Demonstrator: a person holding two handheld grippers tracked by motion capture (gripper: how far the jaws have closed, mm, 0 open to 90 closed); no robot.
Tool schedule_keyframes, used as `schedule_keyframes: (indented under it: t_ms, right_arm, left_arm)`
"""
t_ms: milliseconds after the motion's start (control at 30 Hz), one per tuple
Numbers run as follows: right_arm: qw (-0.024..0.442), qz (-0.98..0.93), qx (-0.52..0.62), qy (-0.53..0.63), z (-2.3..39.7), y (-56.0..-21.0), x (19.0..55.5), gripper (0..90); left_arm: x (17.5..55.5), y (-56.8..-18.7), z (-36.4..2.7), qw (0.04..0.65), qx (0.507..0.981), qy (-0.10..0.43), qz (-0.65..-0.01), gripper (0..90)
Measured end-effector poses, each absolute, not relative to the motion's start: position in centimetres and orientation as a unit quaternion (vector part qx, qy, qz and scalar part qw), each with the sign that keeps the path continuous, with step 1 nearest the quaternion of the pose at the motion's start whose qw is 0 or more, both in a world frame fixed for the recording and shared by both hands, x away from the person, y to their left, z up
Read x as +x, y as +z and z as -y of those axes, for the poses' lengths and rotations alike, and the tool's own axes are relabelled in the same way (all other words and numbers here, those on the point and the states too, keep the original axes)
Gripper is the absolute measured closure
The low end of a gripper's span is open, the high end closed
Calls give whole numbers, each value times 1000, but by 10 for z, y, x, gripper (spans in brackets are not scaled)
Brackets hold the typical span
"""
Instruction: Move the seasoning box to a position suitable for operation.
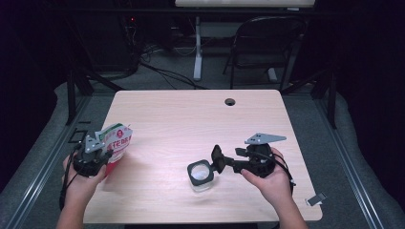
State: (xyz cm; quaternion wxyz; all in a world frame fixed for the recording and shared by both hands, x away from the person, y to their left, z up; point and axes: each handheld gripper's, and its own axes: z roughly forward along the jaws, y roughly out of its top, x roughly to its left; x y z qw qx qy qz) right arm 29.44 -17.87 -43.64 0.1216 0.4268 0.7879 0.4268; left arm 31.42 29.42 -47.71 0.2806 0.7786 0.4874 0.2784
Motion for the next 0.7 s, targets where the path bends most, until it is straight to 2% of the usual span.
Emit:
schedule_keyframes:
  t_ms: [433, 700]
  right_arm:
    - [125, -786, 428, 429, 179, -435, 293, 452]
    - [124, -787, 426, 428, 180, -435, 292, 452]
  left_arm:
    - [301, -450, -288, 309, 775, 293, -466, 900]
    - [301, -448, -269, 338, 788, 264, -441, 900]
